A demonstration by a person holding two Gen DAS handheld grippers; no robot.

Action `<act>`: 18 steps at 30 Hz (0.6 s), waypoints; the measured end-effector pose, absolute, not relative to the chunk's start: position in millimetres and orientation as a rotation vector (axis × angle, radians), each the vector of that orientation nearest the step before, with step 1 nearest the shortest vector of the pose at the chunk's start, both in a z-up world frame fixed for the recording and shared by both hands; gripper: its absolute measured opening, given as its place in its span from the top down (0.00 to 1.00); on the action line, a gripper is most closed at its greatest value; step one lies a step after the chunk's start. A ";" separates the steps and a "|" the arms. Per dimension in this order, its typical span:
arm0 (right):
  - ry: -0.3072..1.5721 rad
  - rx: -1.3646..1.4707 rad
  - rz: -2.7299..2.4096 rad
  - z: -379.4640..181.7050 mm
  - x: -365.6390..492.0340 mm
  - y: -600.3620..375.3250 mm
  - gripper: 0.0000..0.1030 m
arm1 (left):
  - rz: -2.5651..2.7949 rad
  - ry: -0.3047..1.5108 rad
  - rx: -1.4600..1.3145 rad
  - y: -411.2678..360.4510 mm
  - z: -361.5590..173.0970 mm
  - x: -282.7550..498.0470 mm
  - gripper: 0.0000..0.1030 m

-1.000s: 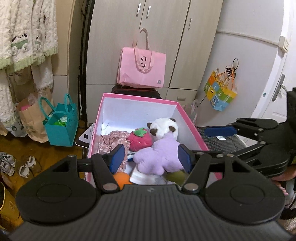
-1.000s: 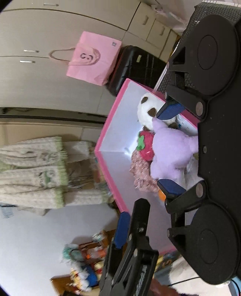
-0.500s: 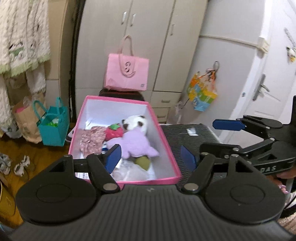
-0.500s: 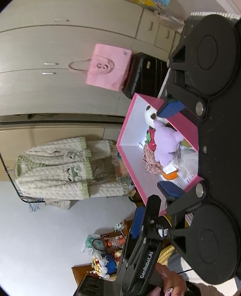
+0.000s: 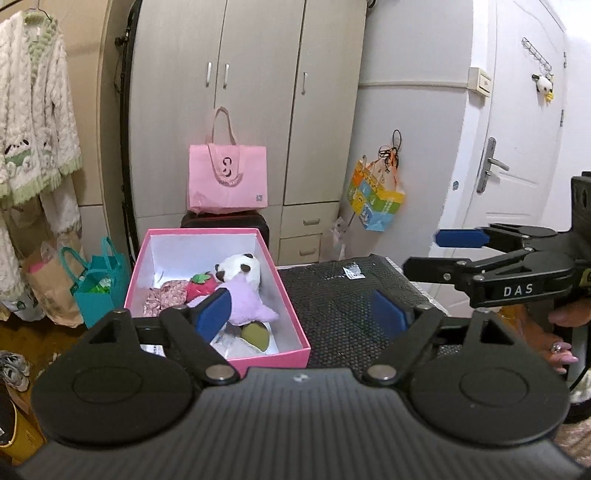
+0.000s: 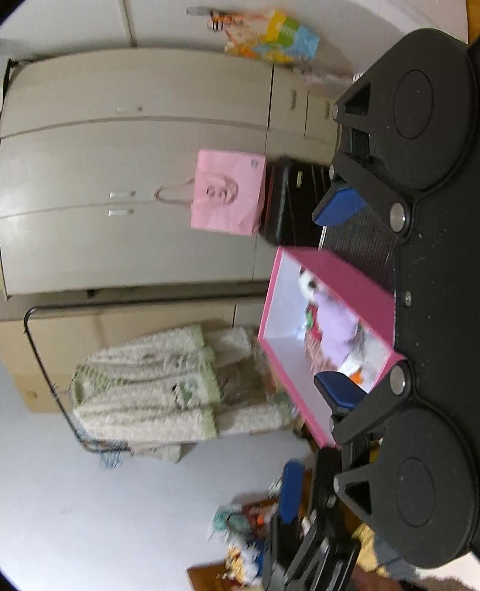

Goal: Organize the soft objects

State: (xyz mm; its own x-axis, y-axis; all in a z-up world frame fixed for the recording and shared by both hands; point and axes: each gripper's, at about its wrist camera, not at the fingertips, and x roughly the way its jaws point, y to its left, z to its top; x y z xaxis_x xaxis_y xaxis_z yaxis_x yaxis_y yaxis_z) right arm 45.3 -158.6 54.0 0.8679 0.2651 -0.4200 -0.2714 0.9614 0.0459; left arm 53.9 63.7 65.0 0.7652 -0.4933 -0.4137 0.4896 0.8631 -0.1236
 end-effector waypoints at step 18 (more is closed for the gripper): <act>0.608 -0.093 -0.034 34.3 19.0 -176.1 0.02 | -0.250 0.417 0.086 47.7 43.9 42.5 0.00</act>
